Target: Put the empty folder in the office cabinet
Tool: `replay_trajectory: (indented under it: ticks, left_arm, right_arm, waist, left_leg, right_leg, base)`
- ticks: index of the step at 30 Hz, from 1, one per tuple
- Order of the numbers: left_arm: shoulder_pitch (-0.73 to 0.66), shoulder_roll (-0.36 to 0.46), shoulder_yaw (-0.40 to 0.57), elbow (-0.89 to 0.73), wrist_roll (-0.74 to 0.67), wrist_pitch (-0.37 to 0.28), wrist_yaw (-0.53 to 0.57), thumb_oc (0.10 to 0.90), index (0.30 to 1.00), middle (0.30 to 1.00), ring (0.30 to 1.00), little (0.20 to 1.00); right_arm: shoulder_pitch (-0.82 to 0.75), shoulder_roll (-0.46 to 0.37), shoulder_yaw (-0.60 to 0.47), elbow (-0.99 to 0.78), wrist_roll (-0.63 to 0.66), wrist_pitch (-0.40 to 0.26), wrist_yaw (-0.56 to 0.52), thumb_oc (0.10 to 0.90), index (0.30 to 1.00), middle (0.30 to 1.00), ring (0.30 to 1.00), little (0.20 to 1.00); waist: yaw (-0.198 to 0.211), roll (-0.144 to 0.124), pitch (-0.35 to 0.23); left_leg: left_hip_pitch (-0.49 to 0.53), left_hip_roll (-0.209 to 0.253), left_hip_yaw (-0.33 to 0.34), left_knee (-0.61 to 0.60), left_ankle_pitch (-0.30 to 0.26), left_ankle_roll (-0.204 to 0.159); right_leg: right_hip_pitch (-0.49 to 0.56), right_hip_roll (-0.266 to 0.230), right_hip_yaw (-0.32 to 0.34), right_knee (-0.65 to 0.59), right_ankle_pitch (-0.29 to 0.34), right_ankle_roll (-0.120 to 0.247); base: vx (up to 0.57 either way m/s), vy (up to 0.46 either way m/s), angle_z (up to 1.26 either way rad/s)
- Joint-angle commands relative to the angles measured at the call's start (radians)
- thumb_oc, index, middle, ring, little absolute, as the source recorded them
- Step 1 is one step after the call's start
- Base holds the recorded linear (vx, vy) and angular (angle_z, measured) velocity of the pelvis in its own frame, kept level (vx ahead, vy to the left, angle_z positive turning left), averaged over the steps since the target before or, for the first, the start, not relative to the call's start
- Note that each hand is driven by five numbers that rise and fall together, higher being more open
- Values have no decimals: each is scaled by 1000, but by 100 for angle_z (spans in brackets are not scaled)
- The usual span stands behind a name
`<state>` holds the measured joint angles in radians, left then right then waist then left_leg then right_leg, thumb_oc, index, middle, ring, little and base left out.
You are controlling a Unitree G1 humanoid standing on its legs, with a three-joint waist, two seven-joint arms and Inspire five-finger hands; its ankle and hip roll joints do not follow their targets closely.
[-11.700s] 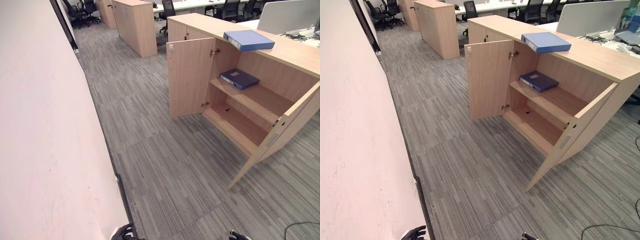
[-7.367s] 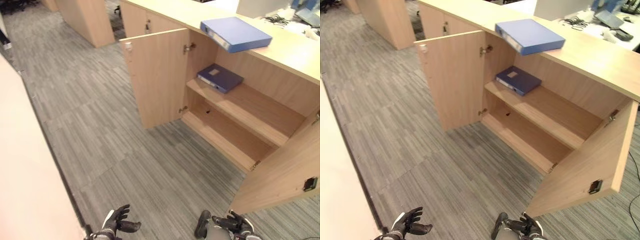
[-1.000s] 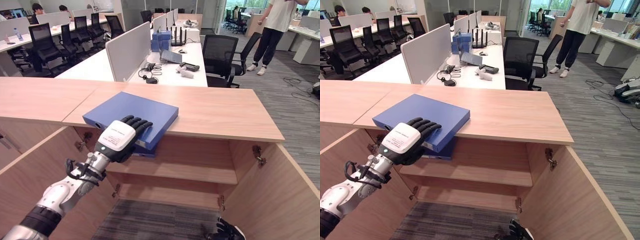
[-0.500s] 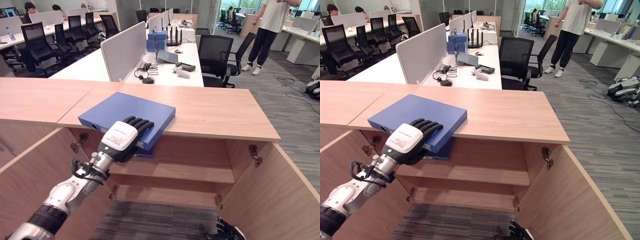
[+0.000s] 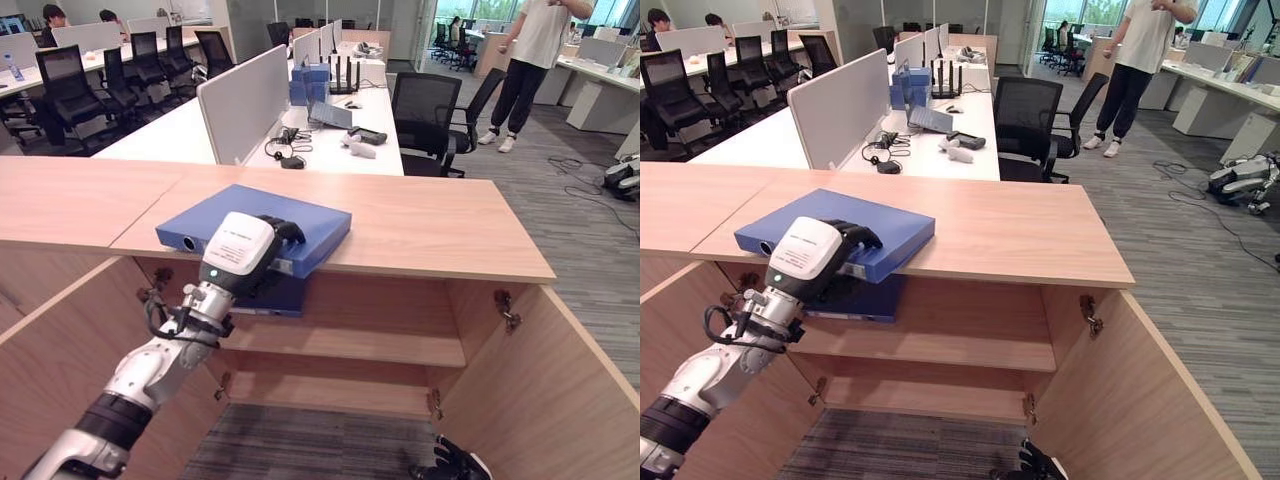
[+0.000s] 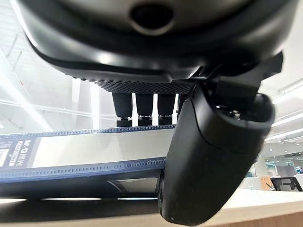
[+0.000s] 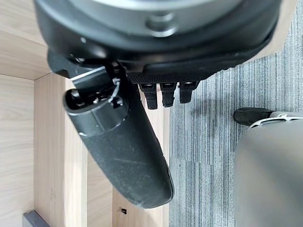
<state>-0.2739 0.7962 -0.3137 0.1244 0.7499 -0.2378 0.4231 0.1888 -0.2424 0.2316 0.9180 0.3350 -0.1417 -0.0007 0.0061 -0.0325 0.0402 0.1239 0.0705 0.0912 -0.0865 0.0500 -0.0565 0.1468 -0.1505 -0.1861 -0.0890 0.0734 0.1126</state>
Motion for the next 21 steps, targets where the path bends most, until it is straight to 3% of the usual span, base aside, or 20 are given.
replay_trajectory:
  ticks: [1, 5, 7, 14, 15, 16, 18, 19, 21]
  left_arm:
    - [-104, -16, 75, -3, -90, 1, -11, 400, 300, 300, 300, 300]
    - [-90, -34, 111, -40, -134, -6, -13, 400, 300, 300, 300, 300]
    - [-67, -82, 165, -100, -233, -27, -14, 400, 300, 300, 300, 300]
    - [-55, -199, 263, -326, -643, -103, -89, 400, 300, 300, 300, 300]
    - [-53, -199, 265, -328, -646, -102, -92, 400, 300, 300, 300, 300]
    - [-51, -225, 269, -394, -790, -124, -152, 400, 300, 300, 300, 300]
    - [-54, -234, 265, -422, -863, -128, -185, 400, 300, 300, 300, 300]
    - [-55, -249, 253, -485, -996, -133, -253, 400, 300, 300, 300, 300]
    - [-57, -259, 241, -518, -1079, -132, -289, 400, 300, 300, 300, 300]
  right_arm:
    - [-99, -28, -5, -29, 4, -43, -8, 800, 900, 900, 900, 900]
    - [-106, -24, -7, -27, 4, -41, -11, 800, 900, 900, 900, 900]
    - [-116, -18, -3, -28, -3, -38, -14, 800, 900, 900, 900, 900]
    - [-148, -24, -8, -44, -2, -30, -16, 800, 900, 900, 900, 900]
    - [-148, -24, -8, -44, -2, -30, -16, 800, 900, 900, 900, 900]
    - [-153, -27, -6, -46, 0, -24, -12, 800, 900, 900, 900, 900]
    - [-160, -28, -5, -44, 2, -22, -10, 800, 900, 900, 900, 900]
    - [-171, -28, -6, -37, 6, -15, -6, 800, 900, 900, 900, 900]
    - [-179, -28, -4, -29, 7, -11, -6, 800, 900, 900, 900, 900]
  waist:
    - [14, 3, 13]
    - [17, 5, 14]
    - [25, 4, 12]
    - [34, 10, 18]
    - [34, 10, 18]
    - [37, 13, 19]
    - [38, 16, 19]
    - [41, 19, 21]
    - [42, 22, 23]
  left_leg:
    - [57, 17, 8, -1, -112, -40]
    - [59, 17, 6, -1, -111, -40]
    - [58, 18, 4, -1, -109, -39]
    - [51, 18, -4, -1, -95, -35]
    - [52, 19, -3, -1, -95, -35]
    - [52, 19, -5, -1, -95, -34]
    - [52, 20, -6, -1, -94, -34]
    - [51, 20, -9, -1, -94, -33]
    - [51, 20, -9, -1, -94, -33]
  right_leg:
    - [27, -42, 58, 10, -81, 85]
    - [29, -43, 57, 10, -82, 84]
    - [28, -41, 56, 11, -82, 80]
    - [26, -38, 48, 15, -77, 70]
    - [26, -38, 48, 15, -77, 70]
    - [29, -38, 46, 14, -79, 68]
    - [31, -38, 45, 14, -79, 67]
    - [31, -37, 42, 14, -80, 66]
    - [31, -37, 40, 15, -80, 66]
  base:
    - [0, 0, 0]
    - [0, 0, 0]
    - [-22, -10, 0]
    - [-15, -4, 0]
    - [-9, -13, 4]
    - [-6, -12, 4]
    - [0, 0, 0]
    - [0, 0, 0]
    - [0, 0, 0]
